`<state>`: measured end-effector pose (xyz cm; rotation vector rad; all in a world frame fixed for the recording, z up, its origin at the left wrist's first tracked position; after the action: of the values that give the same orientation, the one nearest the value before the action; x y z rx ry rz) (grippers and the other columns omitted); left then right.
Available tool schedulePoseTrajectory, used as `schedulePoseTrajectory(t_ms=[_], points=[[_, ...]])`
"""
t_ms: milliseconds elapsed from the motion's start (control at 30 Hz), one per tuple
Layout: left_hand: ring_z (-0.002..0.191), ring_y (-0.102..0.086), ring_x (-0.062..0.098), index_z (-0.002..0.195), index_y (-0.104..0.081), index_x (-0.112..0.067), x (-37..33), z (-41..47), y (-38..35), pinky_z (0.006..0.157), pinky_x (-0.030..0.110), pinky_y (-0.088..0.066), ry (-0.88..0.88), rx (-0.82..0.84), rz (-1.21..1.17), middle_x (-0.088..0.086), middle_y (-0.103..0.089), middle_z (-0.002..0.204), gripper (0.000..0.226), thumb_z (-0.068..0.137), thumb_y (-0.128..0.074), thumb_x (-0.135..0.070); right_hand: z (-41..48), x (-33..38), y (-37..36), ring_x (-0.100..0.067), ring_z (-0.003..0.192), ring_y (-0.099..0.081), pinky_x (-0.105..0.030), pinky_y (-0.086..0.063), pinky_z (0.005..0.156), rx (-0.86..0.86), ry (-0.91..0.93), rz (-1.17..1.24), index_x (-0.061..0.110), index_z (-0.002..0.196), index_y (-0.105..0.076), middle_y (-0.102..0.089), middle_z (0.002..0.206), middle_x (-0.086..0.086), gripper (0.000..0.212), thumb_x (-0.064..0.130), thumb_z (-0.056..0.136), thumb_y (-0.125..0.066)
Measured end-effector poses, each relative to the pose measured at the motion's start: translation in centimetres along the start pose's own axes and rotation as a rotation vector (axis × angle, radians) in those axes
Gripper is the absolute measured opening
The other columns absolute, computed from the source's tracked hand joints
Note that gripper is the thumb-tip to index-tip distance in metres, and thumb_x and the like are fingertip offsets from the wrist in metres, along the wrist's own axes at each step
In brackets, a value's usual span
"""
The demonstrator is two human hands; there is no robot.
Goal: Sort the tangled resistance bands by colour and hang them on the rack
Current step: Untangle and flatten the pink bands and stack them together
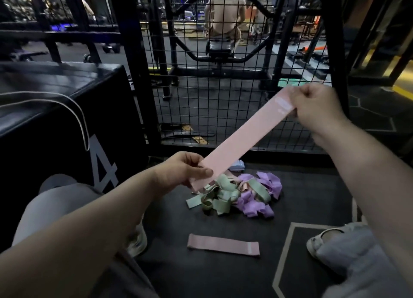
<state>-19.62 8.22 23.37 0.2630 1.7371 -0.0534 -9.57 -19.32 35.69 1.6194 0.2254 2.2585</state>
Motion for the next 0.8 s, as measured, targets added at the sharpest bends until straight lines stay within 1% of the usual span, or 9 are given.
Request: schedulePoseTrajectory(t_ms=[67,133,267,333,400,533,567,667,800], points=[[0.054,-0.064,0.024,0.086,-0.065,-0.001,0.4,0.0,0.6,0.048,0.026,-0.051,0.016,-0.097,-0.009,0.018,-0.069,0.075,0.015,0.083,-0.078,-0.008,0.1,-1.4,0.0,-0.017,0.072,-0.060,-0.030,-0.050,0.065,-0.012,-0.041,0.005,0.023,0.082,-0.061,-0.065,0.081,-0.002,0.022,0.027,0.102,-0.055],[0.051,-0.063,0.022,0.086,-0.064,-0.002,0.9,0.3,1.2,0.045,0.026,-0.050,0.032,-0.232,-0.042,0.016,-0.067,0.069,0.015,0.085,-0.077,-0.010,0.1,-3.2,-0.4,-0.013,0.063,-0.057,-0.025,-0.045,0.055,0.002,-0.094,-0.008,0.020,0.086,-0.062,-0.064,0.077,-0.002,0.019,0.028,0.102,-0.055],[0.054,-0.066,0.020,0.084,-0.063,-0.007,3.0,2.0,3.4,0.048,0.027,-0.050,0.145,-0.496,-0.192,0.009,-0.062,0.063,0.013,0.090,-0.074,-0.011,-0.4,-8.1,-1.6,-0.005,0.046,-0.055,-0.021,-0.042,0.045,0.126,-0.316,-0.054,0.016,0.086,-0.062,-0.064,0.072,-0.006,0.019,0.027,0.101,-0.058],[0.055,-0.069,0.018,0.089,-0.063,-0.005,4.2,3.1,4.3,0.059,0.030,-0.053,0.224,-0.566,-0.240,0.005,-0.062,0.061,0.006,0.092,-0.068,-0.007,-1.2,-10.6,-2.3,0.000,0.037,-0.052,-0.017,-0.040,0.039,0.205,-0.438,-0.070,0.014,0.085,-0.062,-0.063,0.073,-0.008,0.019,0.022,0.101,-0.059],[0.054,-0.069,0.016,0.089,-0.060,-0.004,5.6,4.5,4.7,0.065,0.032,-0.052,0.300,-0.583,-0.226,0.003,-0.062,0.058,0.005,0.092,-0.063,-0.002,-2.2,-13.2,-3.4,0.001,0.031,-0.048,-0.012,-0.034,0.034,0.255,-0.522,-0.104,0.010,0.083,-0.061,-0.061,0.071,-0.011,0.019,0.017,0.101,-0.059],[0.062,-0.069,0.021,0.093,-0.063,-0.006,9.6,6.8,4.2,0.045,0.023,-0.048,0.465,-0.567,-0.111,0.007,-0.065,0.071,0.004,0.090,-0.062,-0.003,-4.5,-19.4,-5.8,-0.001,0.026,-0.044,-0.009,-0.028,0.030,0.294,-0.683,-0.171,0.004,0.089,-0.060,-0.057,0.050,-0.008,0.016,0.013,0.101,-0.057],[0.059,-0.066,0.021,0.090,-0.064,-0.007,10.8,7.3,4.0,0.044,0.022,-0.046,0.501,-0.574,-0.075,0.008,-0.063,0.069,0.003,0.090,-0.063,-0.004,-5.2,-21.3,-6.4,-0.001,0.026,-0.044,-0.009,-0.029,0.030,0.294,-0.725,-0.193,0.004,0.090,-0.060,-0.057,0.050,-0.007,0.013,0.011,0.101,-0.057],[0.052,-0.053,0.019,0.084,-0.062,-0.008,14.9,8.9,2.9,0.049,0.024,-0.044,0.613,-0.611,0.010,0.008,-0.058,0.066,0.008,0.090,-0.065,-0.007,-7.3,-26.8,-7.9,-0.003,0.029,-0.050,-0.013,-0.036,0.032,0.301,-0.849,-0.262,0.004,0.095,-0.060,-0.058,0.065,-0.011,0.007,0.008,0.099,-0.057],[0.049,-0.053,0.017,0.100,-0.063,-0.002,21.4,10.4,1.2,0.047,0.026,-0.045,0.753,-0.637,0.078,0.011,-0.058,0.070,0.014,0.091,-0.068,-0.012,-10.6,-33.1,-9.9,-0.015,0.042,-0.054,-0.015,-0.036,0.034,0.350,-0.987,-0.356,0.003,0.089,-0.061,-0.060,0.064,-0.014,0.013,0.009,0.099,-0.055]])
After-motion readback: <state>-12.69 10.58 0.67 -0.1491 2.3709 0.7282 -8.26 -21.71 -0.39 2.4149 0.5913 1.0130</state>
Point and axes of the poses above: each hand's wrist, its own z-axis towards the middle knuckle, its own y-axis out of the back of the hand, x = y × z, the point moved 2 cm from there along z, towards the middle knuckle
